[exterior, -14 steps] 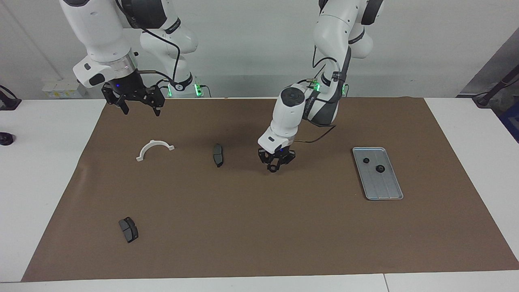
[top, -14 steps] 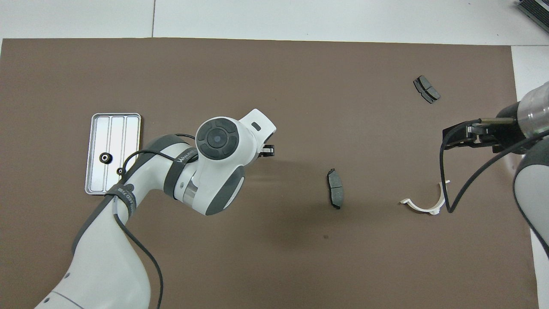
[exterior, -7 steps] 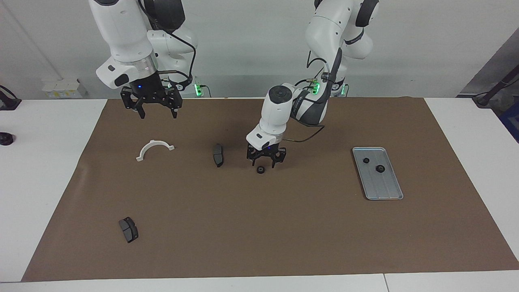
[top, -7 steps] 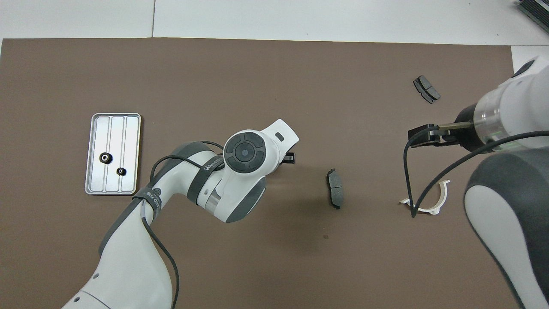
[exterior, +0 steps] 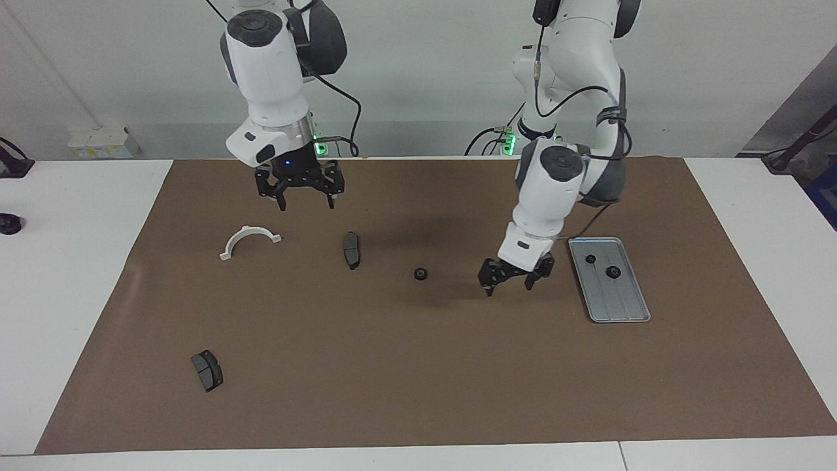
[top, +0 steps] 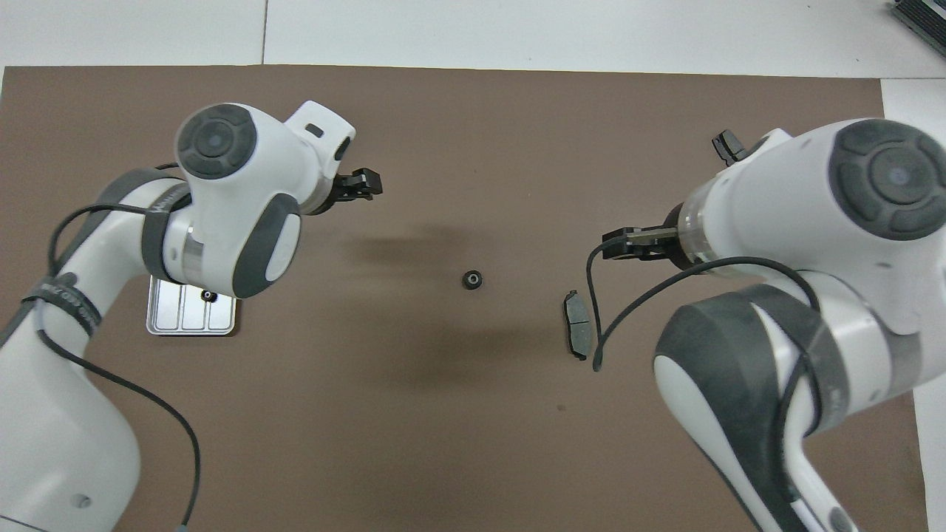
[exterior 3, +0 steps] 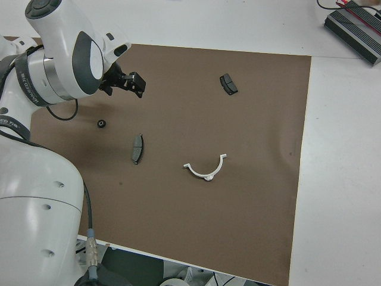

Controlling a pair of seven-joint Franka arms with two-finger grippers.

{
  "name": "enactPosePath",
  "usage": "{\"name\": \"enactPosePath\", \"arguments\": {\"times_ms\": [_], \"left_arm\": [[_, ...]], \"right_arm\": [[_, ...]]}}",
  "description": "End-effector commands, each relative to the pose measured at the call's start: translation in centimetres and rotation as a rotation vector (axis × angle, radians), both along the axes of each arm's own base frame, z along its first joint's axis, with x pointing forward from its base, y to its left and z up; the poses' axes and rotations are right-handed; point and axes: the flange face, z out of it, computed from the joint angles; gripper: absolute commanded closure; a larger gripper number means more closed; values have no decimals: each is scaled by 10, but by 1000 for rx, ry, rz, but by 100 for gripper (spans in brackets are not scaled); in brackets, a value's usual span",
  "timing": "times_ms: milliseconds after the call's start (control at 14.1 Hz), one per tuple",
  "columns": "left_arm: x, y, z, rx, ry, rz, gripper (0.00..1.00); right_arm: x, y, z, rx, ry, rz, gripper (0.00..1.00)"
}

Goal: Place bearing gear from tray to pile

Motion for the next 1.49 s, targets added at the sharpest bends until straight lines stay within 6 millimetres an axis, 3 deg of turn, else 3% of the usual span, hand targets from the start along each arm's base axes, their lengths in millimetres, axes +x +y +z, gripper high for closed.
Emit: {"name": "enactPosePath", "arguments": {"times_ms": [0,284,567,638,780,922,1206,1348,1418], "left_arm": [[-6,67,-5,39,90,3,0],[-19,165,-29,51,147,-24,0],[-33,229,-49,52,127,-47,2],[-40,244,-56,55,105,-55,3],[-51,256,-70,60,71,-50,8],[-54,256,-78,60,68,-50,17],[-59,250,-89,60,63,-47,29],[-59,249,-91,61,60,-56,34],[-58,251,-92,61,55,-56,36]], "right_arm": [[14,33,-43,20,-2,-22,0],[26,87,-107,62,-33,-37,0],[27,135,-158,18,-87,-16,0],[24,163,-174,24,-78,-11,0],[31,191,-200,9,-91,-50,0],[34,195,-219,-9,-102,-62,0],[20,197,-238,-21,-77,-59,0],[11,198,-246,-33,-60,-61,11],[10,199,-245,-32,-59,-62,22]]}}
